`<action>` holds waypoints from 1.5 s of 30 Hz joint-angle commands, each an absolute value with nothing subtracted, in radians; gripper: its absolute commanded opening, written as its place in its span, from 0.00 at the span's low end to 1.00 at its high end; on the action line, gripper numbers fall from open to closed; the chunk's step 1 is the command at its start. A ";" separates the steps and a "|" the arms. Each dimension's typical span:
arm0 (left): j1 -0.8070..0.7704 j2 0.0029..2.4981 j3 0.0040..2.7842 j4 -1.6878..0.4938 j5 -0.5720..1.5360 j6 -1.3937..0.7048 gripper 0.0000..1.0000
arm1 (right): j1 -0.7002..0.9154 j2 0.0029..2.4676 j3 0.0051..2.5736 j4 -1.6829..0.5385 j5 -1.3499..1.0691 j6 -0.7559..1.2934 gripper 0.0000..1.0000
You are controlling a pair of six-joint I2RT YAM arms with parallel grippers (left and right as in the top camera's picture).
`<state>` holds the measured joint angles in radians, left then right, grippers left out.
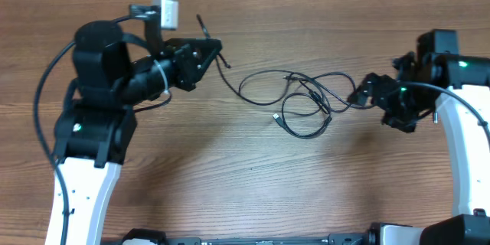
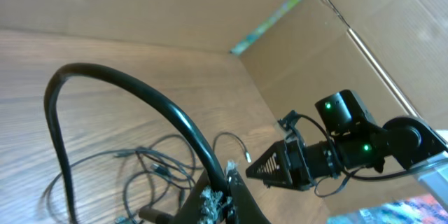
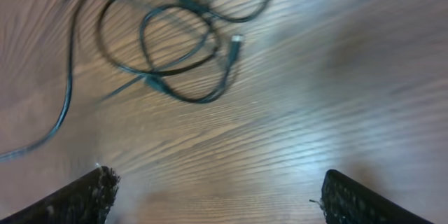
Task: Untangle cables
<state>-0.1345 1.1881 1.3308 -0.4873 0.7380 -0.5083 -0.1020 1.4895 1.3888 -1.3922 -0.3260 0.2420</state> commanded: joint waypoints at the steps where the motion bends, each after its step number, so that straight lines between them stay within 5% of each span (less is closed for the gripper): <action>1: -0.070 1.132 1.351 -0.524 0.698 -0.443 0.04 | -0.021 1.482 1.407 -1.364 -0.342 0.227 0.93; 19: 0.380 1.210 1.351 -1.030 -0.082 -0.369 0.04 | 0.072 1.483 1.338 -1.295 -0.244 0.235 0.88; 34: 0.152 1.507 1.351 -1.025 0.208 -0.310 0.06 | 0.072 1.483 1.338 -1.307 -0.244 0.235 0.85; 39: -0.020 1.633 1.351 -0.932 0.229 -0.231 0.17 | 0.072 1.483 1.338 -1.310 -0.244 0.238 0.85; 45: -0.150 1.790 1.351 -0.842 0.229 -0.232 0.19 | 0.072 1.483 1.338 -1.318 -0.244 0.238 0.84</action>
<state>-0.1043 1.7229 1.3365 -0.8623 0.2115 -0.2611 0.0692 1.4895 1.3422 -1.3212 -0.2546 0.2356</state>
